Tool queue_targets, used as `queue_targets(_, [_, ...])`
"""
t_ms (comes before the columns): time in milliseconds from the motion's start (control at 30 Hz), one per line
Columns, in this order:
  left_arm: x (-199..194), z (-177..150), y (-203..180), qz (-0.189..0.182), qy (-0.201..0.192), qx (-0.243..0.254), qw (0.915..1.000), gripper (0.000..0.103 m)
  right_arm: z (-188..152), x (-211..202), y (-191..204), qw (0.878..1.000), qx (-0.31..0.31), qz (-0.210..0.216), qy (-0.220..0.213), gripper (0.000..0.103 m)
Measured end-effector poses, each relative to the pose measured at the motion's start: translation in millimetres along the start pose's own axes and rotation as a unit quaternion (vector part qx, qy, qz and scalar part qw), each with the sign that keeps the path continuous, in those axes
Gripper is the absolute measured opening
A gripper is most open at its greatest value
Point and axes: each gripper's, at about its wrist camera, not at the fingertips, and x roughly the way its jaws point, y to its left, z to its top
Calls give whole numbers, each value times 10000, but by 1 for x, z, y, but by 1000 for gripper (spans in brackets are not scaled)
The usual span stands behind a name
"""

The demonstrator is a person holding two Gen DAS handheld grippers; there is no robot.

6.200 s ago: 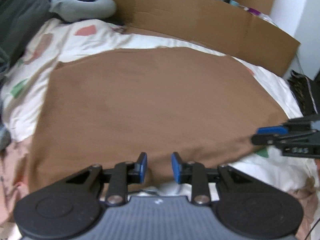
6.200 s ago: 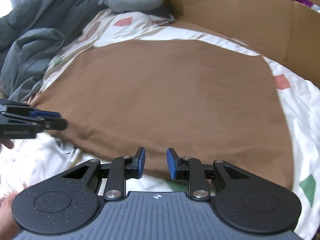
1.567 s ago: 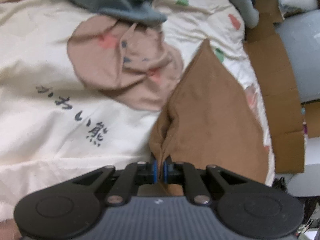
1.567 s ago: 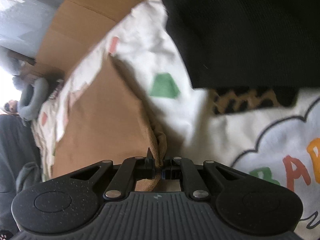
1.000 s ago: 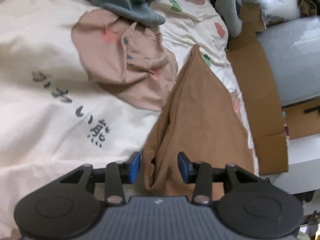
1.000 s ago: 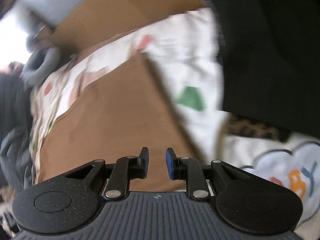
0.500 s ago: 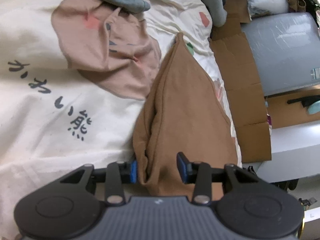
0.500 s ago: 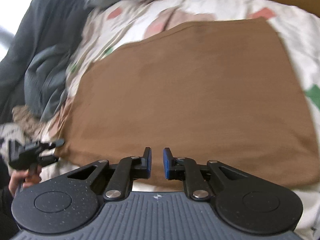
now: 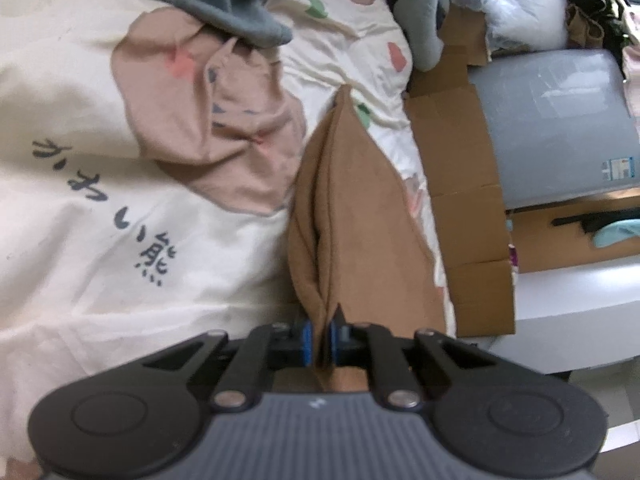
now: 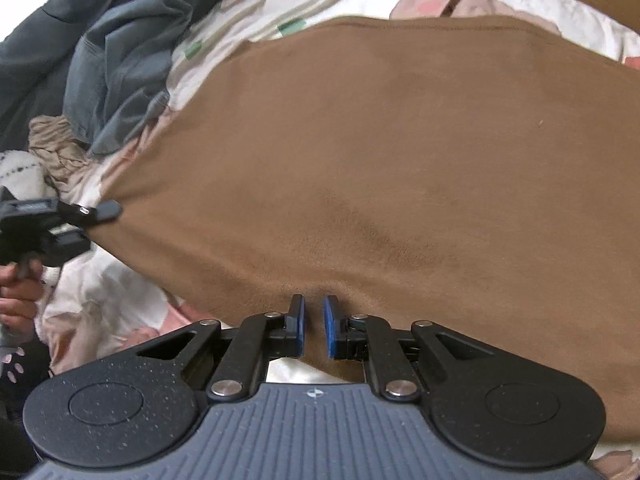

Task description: Fold clothes

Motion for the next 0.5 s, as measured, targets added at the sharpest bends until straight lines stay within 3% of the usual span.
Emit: queue_targets(500, [0,4,-19,-75,44,74,9999,8,8,3,-11,9980,177,-547,-252,10])
